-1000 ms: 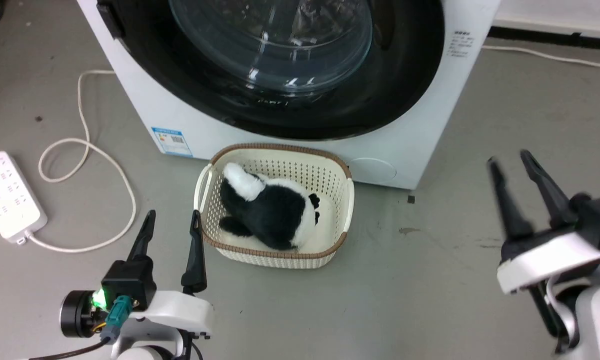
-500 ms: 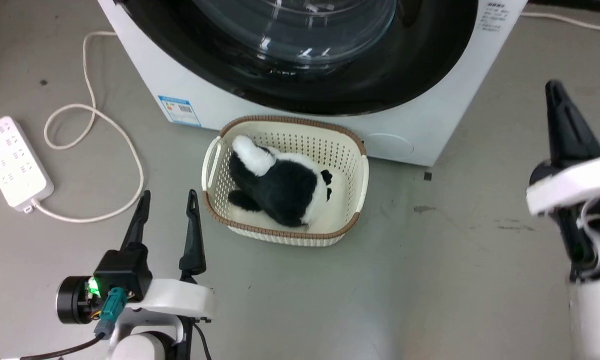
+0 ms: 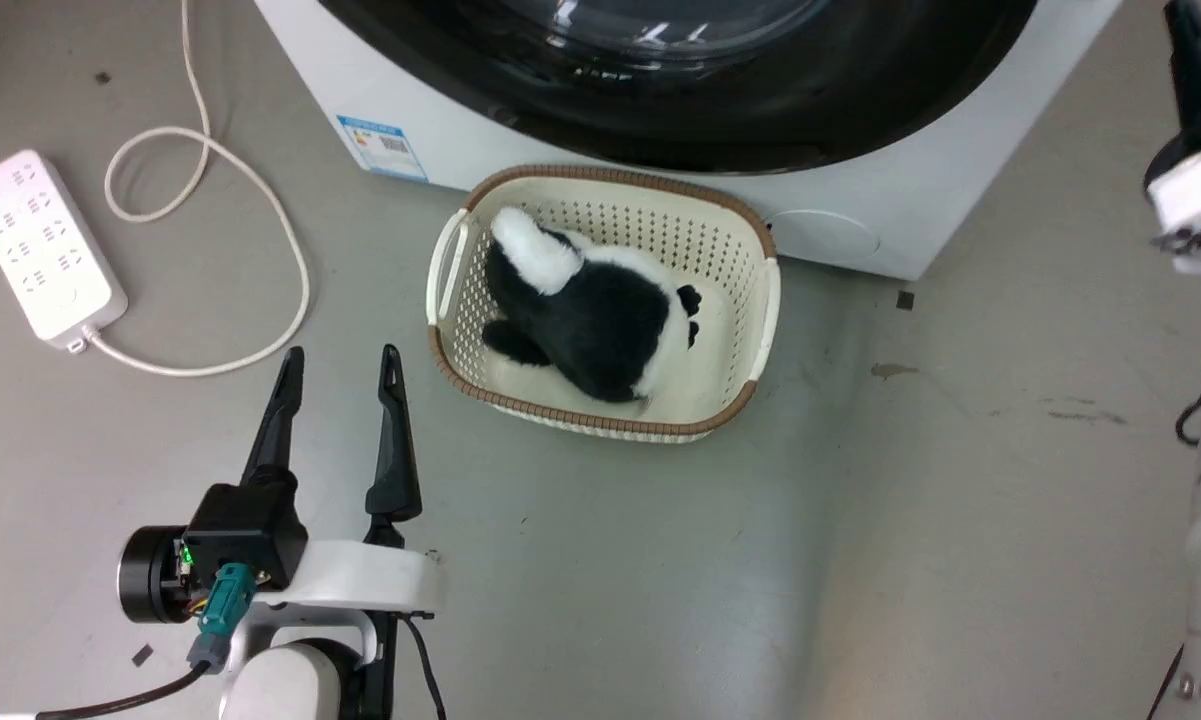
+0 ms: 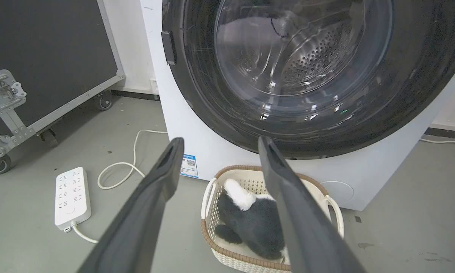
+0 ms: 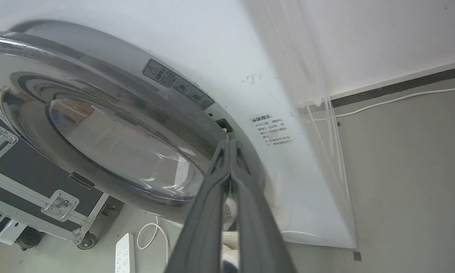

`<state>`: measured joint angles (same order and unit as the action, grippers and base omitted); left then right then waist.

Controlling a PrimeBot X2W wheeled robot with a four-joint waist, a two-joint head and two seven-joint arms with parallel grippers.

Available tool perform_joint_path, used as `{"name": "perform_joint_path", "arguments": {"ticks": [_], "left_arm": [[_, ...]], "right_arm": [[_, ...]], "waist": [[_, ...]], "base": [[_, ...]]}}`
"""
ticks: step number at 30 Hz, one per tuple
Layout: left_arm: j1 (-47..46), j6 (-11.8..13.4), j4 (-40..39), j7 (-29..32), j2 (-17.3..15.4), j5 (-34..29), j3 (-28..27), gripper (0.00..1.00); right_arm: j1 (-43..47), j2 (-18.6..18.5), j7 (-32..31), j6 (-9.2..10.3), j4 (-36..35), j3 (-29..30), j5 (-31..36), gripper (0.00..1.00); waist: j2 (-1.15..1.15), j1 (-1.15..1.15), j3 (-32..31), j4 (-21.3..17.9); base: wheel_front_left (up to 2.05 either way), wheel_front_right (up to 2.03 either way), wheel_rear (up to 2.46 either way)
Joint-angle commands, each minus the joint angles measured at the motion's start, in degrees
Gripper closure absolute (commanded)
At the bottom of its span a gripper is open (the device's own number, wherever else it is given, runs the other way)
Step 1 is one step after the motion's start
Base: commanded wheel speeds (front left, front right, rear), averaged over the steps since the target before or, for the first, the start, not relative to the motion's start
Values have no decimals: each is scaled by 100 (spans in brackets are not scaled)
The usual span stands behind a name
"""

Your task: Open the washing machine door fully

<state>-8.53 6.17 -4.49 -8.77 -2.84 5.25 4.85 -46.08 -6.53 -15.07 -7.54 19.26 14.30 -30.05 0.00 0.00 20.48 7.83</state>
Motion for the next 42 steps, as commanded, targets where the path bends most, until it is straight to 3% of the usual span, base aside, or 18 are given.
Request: {"name": "perform_joint_path", "arguments": {"ticks": [1, 25, 32, 42], "left_arm": [[-100, 51, -36, -71, -3, 37, 27, 0], [-418, 390, -186, -370, -3, 287, 397, 0], [-430, 455, -192, -454, -3, 297, 443, 0], [-247, 436, -87, -574, -4, 256, 507, 0]], "right_arm": [[-294, 14, -101, 2, 146, 89, -126, 100], [-3093, -137, -2427, 4, 2642, 1695, -927, 100], [-3035, -56, -2951, 4, 2756, 1909, -1069, 100], [-2185, 232, -3728, 5, 2485, 2212, -1534, 100]], "waist": [[0, 0, 77, 51], [0, 0, 738, 616], [0, 0, 617, 653], [0, 0, 52, 578]], "base": [[0, 0, 0], [0, 0, 0], [0, 0, 0], [0, 0, 0]]}}
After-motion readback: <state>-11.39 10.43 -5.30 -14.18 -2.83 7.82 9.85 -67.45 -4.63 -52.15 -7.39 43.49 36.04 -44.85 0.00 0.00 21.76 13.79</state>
